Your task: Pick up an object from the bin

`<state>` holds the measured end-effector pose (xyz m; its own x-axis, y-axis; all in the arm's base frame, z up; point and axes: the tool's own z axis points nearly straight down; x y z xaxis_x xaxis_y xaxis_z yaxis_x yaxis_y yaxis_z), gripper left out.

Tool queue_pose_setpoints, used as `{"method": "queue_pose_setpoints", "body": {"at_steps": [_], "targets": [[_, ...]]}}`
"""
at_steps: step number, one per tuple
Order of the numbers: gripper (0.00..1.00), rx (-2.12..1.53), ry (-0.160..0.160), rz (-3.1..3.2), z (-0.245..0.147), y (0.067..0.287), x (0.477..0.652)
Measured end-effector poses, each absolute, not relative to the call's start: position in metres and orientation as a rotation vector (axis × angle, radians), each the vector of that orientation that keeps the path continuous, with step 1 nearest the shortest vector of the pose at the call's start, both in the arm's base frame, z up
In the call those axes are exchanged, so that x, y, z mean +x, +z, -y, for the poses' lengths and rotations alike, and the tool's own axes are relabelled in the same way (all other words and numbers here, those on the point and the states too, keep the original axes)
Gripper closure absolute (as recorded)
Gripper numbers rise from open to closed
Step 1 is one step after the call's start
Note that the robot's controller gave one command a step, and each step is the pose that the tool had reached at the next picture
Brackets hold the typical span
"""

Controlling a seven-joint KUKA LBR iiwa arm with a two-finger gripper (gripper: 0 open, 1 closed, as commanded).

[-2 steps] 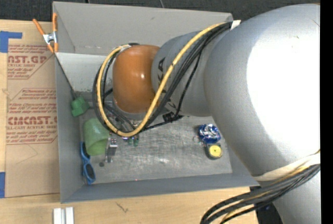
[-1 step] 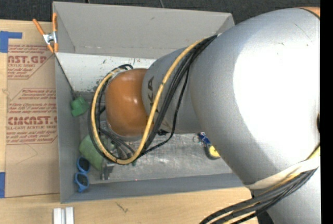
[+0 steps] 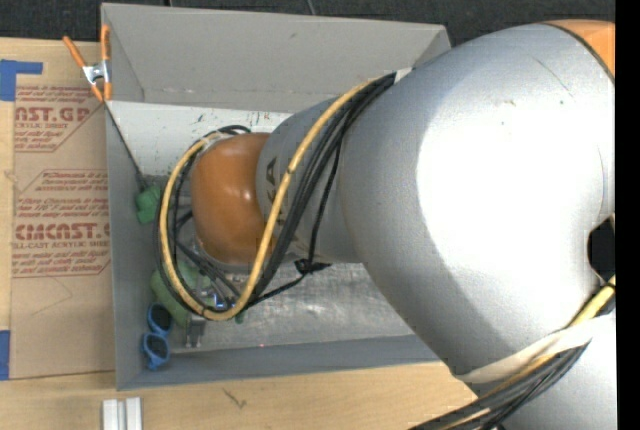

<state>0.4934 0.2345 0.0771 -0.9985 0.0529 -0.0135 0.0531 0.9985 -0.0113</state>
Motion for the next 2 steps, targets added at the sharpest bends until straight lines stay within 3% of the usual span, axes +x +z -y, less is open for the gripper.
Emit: {"method": "queue_pose_setpoints", "body": {"at_steps": [1, 2], "targets": [[1.0, 0.086, -0.017, -3.125, -0.234, 0.077, 0.494], [1.0, 0.085, 0.006, -3.133, -0.235, 0.19, 0.496]]}}
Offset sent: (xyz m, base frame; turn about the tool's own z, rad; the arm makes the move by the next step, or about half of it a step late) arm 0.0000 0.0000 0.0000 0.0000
